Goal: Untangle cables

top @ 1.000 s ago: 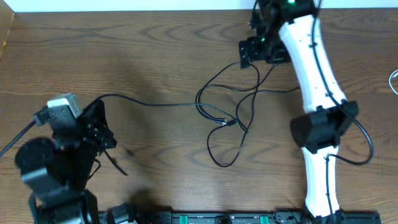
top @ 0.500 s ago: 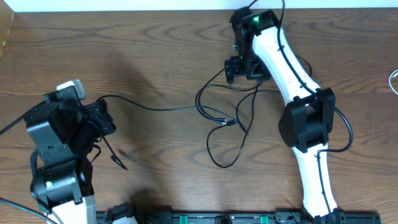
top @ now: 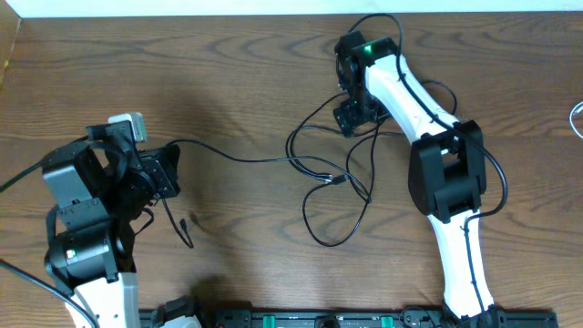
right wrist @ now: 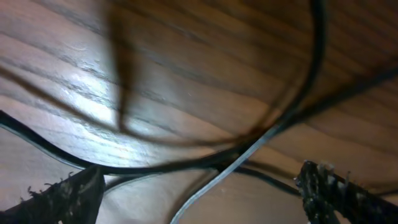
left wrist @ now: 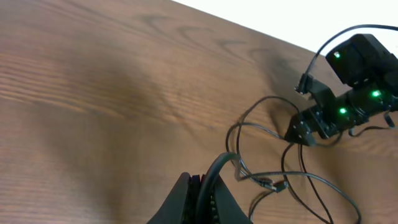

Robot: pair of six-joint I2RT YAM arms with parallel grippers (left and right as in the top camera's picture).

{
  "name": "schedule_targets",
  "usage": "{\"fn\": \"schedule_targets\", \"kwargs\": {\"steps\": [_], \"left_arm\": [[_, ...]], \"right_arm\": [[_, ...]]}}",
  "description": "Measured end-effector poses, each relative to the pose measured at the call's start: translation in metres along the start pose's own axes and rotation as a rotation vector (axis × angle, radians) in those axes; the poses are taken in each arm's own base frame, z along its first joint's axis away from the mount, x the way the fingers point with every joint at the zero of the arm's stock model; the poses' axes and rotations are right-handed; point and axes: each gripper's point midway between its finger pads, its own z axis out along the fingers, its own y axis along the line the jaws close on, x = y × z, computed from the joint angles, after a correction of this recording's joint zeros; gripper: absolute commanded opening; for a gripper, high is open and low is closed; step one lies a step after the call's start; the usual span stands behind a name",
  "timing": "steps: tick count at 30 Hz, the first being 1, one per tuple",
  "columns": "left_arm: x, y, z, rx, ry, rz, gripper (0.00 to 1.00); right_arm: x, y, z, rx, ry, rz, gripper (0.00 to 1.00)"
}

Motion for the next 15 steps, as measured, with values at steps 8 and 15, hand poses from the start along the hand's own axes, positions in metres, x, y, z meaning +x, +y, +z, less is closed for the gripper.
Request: {"fn": "schedule_targets", "kwargs": {"steps": [8,15], "left_arm": [[0.005,0.002,0.005,0.006,0.032,-0.002,0.07],[0.005,0.002,0.005,0.007,0.033,0.000,0.07]], "right_arm": [[0.000,0.011,0.016,-0.053,-0.005,0.000,0.96],[0.004,0.012,0.017,-0.067,0.012,0.095,0.93]]}}
